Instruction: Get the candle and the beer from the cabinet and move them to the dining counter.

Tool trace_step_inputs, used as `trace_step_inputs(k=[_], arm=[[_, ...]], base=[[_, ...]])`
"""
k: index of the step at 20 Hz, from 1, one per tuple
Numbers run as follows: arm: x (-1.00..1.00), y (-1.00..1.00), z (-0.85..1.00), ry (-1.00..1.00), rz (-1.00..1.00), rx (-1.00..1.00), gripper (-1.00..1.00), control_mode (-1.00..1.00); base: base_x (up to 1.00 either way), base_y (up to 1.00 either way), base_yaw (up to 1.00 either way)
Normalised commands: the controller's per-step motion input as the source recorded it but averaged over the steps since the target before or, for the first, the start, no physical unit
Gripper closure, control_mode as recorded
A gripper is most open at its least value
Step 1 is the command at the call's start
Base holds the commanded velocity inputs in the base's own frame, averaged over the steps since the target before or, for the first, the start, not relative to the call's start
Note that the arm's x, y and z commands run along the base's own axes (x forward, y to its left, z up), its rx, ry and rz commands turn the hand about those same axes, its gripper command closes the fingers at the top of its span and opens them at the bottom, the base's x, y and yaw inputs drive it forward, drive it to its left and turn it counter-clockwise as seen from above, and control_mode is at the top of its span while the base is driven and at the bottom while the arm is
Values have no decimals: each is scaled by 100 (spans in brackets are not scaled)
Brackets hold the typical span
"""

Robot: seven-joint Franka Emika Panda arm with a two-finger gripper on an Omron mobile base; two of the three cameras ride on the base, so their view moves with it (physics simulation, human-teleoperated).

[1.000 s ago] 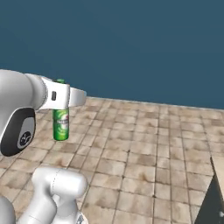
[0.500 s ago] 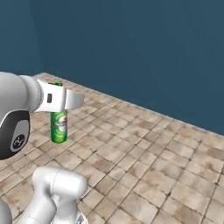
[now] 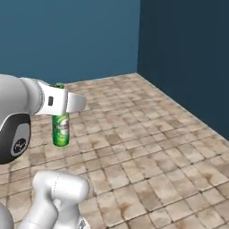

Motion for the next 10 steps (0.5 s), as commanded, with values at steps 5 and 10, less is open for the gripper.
trace_step_inputs(k=[5, 10], arm=[[0, 0, 0, 0, 0, 0, 100, 100], [0, 0, 0, 0, 0, 0, 100, 100]], base=[[75, -13, 84], [83, -18, 78]])
